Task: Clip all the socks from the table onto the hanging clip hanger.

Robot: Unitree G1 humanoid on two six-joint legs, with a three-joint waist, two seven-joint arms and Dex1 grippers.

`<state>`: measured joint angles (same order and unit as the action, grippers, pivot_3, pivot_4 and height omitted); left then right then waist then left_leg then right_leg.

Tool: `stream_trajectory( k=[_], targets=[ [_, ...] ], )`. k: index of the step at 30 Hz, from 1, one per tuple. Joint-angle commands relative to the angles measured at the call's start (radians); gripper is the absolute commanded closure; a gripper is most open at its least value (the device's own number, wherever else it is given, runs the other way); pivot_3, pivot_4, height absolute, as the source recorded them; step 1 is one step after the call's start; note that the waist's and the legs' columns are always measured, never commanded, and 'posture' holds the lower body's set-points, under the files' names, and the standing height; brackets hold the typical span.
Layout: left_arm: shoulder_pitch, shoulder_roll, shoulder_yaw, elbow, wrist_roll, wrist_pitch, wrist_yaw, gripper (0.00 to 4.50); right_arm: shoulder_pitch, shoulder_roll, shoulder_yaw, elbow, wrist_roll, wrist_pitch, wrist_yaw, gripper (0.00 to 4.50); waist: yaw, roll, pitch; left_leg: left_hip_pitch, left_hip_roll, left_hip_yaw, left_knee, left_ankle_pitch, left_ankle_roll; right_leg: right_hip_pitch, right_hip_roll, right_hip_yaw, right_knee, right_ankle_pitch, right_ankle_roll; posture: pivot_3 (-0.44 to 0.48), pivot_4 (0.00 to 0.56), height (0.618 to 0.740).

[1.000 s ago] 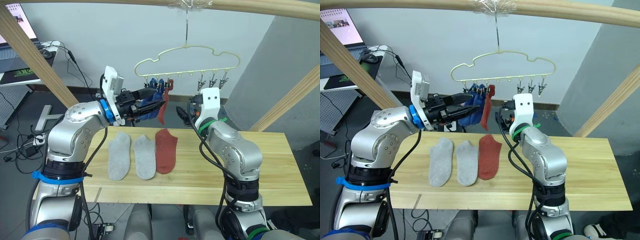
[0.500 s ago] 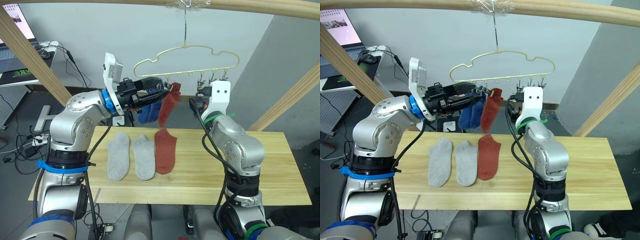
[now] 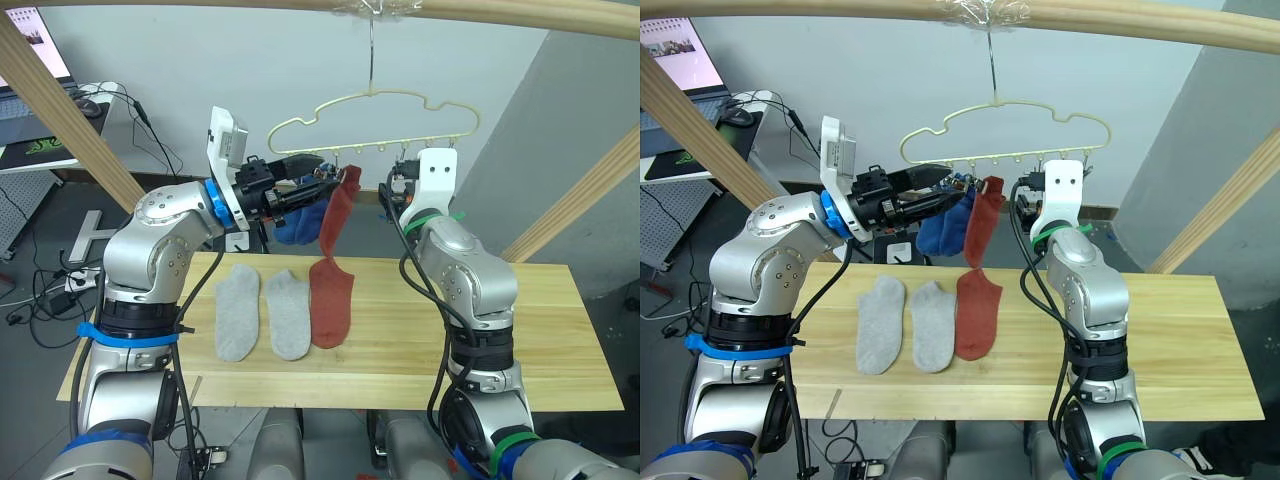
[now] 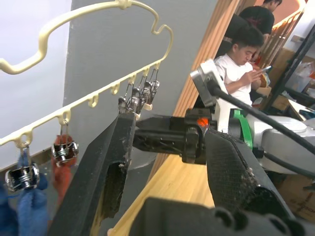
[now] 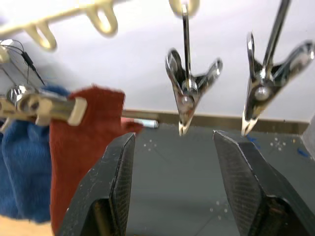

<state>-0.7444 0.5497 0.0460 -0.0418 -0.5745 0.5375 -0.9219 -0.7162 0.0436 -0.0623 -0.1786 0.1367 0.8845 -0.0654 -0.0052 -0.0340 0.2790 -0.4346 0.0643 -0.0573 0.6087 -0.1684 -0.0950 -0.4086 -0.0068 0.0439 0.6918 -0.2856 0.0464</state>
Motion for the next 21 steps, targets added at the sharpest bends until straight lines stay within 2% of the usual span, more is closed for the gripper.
stream_trajectory(
  k=[1,8,21],
  targets=[
    [0.001,0.004,0.018,-0.036,0.002,-0.018,0.007,1.96,-0.026,-0.009,-0.014,0.003,0.001,-0.044,0.001,2.27,0.0,0.0,0.0,0.0,0.0,0.0,0.0,0.0,0.0,0.0,0.0,0.0,0.0,0.0,0.0,0.102,0.216,0.74],
    [0.009,0.006,0.021,-0.046,0.001,-0.018,0.017,1.96,-0.054,-0.017,-0.014,0.054,0.002,-0.075,0.011,2.27,0.002,0.0,0.0,0.0,0.0,0.0,0.0,0.0,0.0,0.0,0.0,0.0,0.0,0.0,0.0,0.105,0.214,0.74],
    [0.021,-0.004,0.019,-0.057,0.004,-0.021,0.037,1.96,-0.189,-0.084,-0.033,0.239,0.008,-0.167,0.042,2.27,0.002,0.0,0.0,0.0,0.0,0.0,-0.001,0.0,0.0,0.0,0.0,0.0,-0.001,0.0,0.0,0.115,0.219,0.74]
  ],
)
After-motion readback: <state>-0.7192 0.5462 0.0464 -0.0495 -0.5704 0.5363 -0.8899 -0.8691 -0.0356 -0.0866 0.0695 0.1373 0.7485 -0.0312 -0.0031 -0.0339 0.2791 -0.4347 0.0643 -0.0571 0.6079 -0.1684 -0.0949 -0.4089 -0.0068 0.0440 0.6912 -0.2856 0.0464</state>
